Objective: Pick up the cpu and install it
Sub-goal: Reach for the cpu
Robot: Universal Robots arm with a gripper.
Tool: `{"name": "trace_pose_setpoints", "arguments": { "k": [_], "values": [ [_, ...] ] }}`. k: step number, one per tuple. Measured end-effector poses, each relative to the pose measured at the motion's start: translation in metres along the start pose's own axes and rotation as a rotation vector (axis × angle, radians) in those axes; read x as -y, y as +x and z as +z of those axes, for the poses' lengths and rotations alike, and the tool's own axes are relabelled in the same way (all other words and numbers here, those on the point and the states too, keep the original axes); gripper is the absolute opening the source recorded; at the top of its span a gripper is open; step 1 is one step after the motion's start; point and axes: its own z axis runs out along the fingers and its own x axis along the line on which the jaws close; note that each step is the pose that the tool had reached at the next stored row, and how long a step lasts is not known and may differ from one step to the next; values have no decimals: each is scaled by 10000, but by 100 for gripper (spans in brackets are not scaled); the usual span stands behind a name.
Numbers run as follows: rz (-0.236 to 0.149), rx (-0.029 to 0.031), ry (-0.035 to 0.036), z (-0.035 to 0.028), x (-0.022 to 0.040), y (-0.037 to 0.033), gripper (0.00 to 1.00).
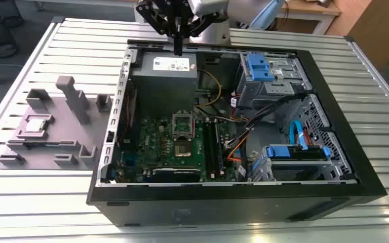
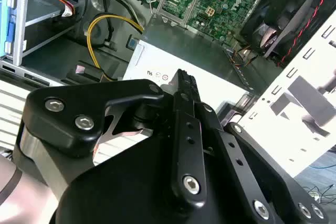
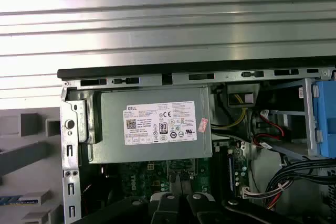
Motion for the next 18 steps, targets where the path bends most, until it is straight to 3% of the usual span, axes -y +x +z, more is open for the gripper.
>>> {"name": "trace_pose_setpoints", "arguments": {
  "k": [18],
  "values": [
    [0, 0, -1, -1, 3, 41, 11]
  ]
}}
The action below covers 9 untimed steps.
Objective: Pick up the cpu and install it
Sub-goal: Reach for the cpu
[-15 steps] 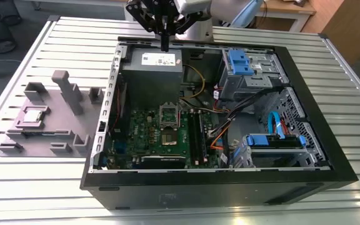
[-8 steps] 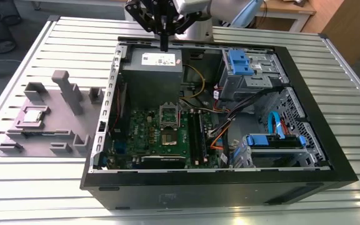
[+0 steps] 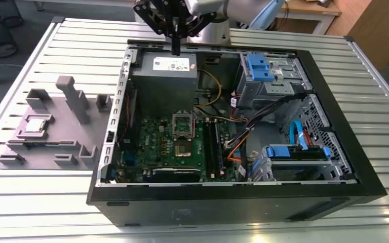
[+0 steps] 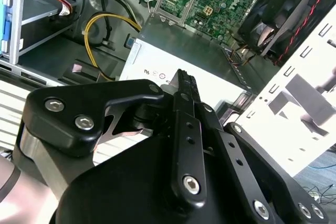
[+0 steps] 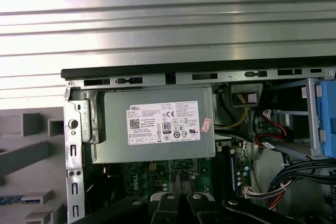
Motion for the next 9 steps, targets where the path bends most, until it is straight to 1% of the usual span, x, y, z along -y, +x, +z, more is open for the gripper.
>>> {"name": "trace_pose_setpoints", "arguments": {
  "k": [9],
  "values": [
    [0, 0, -1, -2, 5, 71, 11]
  ]
}}
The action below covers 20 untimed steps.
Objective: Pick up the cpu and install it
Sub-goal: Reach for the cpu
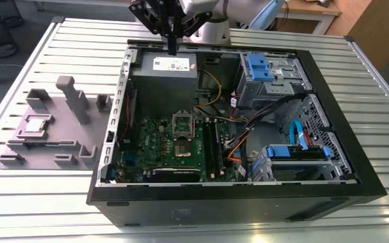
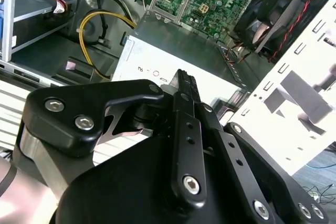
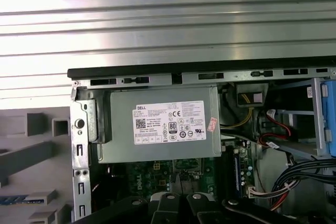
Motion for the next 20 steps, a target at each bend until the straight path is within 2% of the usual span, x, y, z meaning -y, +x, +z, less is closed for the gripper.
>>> {"name": "trace_pose_setpoints", "arguments": {
  "k": [20],
  "values": [
    [0, 0, -1, -6, 17, 227, 11]
  ]
}}
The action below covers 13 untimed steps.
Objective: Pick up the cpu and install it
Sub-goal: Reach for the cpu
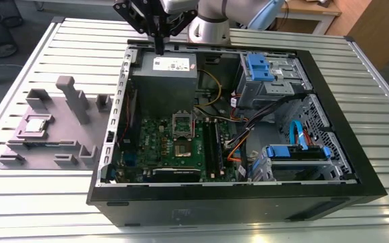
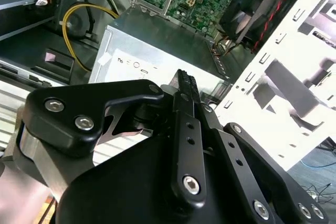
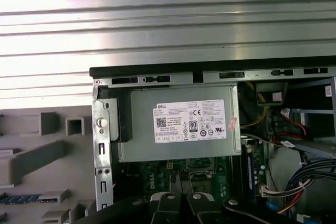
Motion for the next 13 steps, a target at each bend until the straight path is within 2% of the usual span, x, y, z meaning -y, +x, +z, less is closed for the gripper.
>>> {"name": "trace_pose_setpoints", "arguments": {
  "k": [13],
  "values": [
    [0, 0, 0, -5, 14, 190, 11]
  ]
}}
